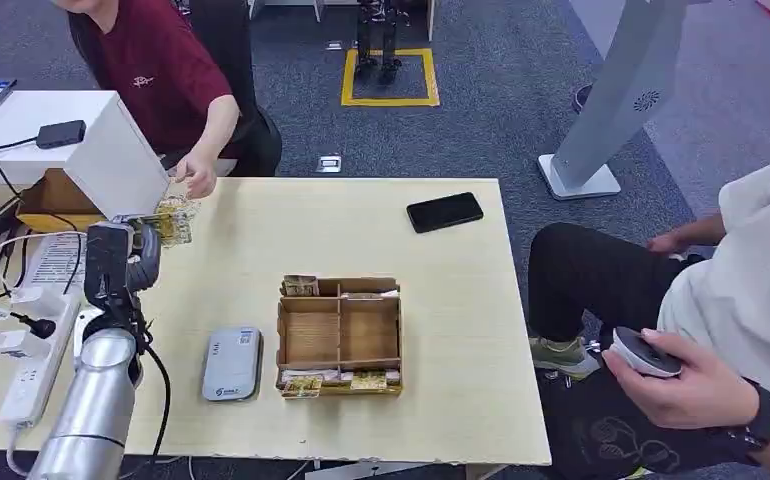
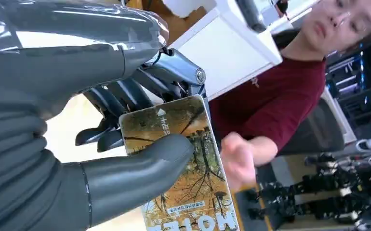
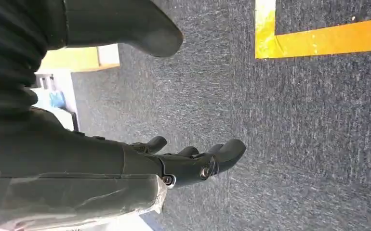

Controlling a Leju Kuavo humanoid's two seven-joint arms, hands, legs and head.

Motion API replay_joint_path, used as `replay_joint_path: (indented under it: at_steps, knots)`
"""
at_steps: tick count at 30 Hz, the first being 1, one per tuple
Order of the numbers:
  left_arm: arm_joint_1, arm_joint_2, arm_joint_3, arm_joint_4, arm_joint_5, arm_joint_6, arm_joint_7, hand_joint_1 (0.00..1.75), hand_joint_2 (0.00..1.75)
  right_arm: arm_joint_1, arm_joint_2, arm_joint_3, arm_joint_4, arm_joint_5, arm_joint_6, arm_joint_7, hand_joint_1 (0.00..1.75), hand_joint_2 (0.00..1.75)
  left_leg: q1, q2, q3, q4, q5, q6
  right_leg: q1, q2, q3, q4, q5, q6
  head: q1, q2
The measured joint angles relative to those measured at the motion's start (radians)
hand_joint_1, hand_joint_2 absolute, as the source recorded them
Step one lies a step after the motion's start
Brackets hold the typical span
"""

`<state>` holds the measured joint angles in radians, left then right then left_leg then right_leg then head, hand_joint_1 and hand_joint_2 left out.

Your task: Pass the card to the sensor for recognition and then transmit it.

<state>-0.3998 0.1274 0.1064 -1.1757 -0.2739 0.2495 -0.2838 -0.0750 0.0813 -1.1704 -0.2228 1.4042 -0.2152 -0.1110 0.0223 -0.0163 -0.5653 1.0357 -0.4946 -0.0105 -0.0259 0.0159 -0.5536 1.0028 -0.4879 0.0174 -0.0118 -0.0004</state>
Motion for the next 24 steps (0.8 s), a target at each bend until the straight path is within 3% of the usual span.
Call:
replay_joint_path:
  at_steps: [8,24]
  knots:
    - [-0.078,0.015,0.005,0.066,0.005,0.013,0.0,1.75,1.75,-0.003,0.001,0.003,0.0,0.003,0.0,0.011,0.0,1.75,0.0,0.001,0.0,0.0,0.0,0.0,0.0,0.001,-0.001,0.0,0.0,0.0,0.0,0.0]
    - [-0.093,0.017,0.005,0.097,-0.003,0.023,0.0,1.75,1.75,-0.004,0.005,0.003,0.002,0.005,0.0,0.006,0.0,1.75,0.0,0.001,-0.001,0.0,0.0,0.0,0.0,0.001,-0.002,0.0,0.0,0.0,0.0,0.0]
